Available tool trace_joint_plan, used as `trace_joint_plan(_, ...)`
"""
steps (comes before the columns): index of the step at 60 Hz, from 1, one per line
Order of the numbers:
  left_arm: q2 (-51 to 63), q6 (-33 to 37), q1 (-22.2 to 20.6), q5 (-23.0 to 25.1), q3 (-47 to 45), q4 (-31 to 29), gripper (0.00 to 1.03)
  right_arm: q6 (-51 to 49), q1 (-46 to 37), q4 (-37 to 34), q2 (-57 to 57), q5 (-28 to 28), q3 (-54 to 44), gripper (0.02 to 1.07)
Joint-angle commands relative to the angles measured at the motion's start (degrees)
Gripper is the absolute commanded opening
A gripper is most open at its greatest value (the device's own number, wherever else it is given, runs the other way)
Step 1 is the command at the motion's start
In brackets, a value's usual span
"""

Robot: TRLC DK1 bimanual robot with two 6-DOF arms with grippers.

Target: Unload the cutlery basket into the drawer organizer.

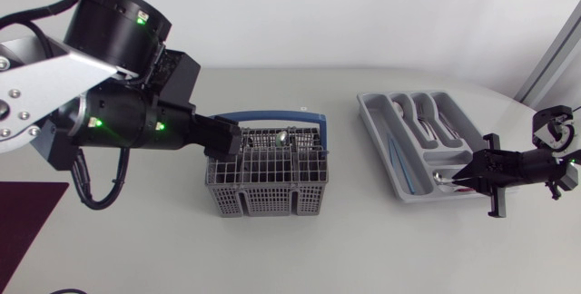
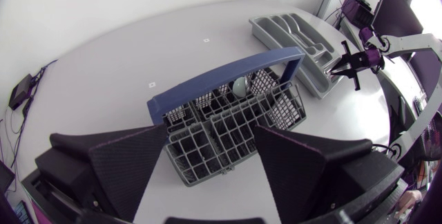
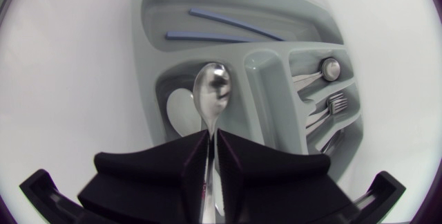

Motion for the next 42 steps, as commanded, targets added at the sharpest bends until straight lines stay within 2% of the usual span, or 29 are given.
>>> trace_joint_plan(1,-1.25,1.18,0.48,-0.11,-2.08,0.33,0.97,-1.6,0.37,3.05,1.23,0.92,-2.35,0.75)
trace_joint_plan(5,-1.78,1.26,0.4,-0.11,-2.87,0.41,0.97,-0.72,0.28,4.01,0.97,1.01,-2.79,0.96)
trace_joint_plan(8,-2.22,1.35,0.4,-0.11,-3.48,0.5,0.97,-0.45,0.02,3.93,0.09,0.92,-3.14,1.02)
trace_joint_plan(19,-3.8,1.61,0.48,-0.11,-5.15,0.68,0.97,1.74,-0.25,2.52,-7.56,-1.81,-6.13,1.02)
trace_joint_plan(28,-4.94,1.79,0.75,-0.11,-6.56,1.03,0.97,5.08,0.98,-1.79,-15.82,-5.23,-7.71,1.02)
trace_joint_plan(33,-5.65,1.79,0.75,-0.11,-7.17,1.03,0.97,7.9,3.36,-4.51,-20.56,-6.29,-8.5,1.02)
trace_joint_plan(42,-6.44,1.7,0.83,-0.11,-9.2,1.82,0.97,19.32,11.27,-6.18,-27.68,-6.64,-10.08,1.02)
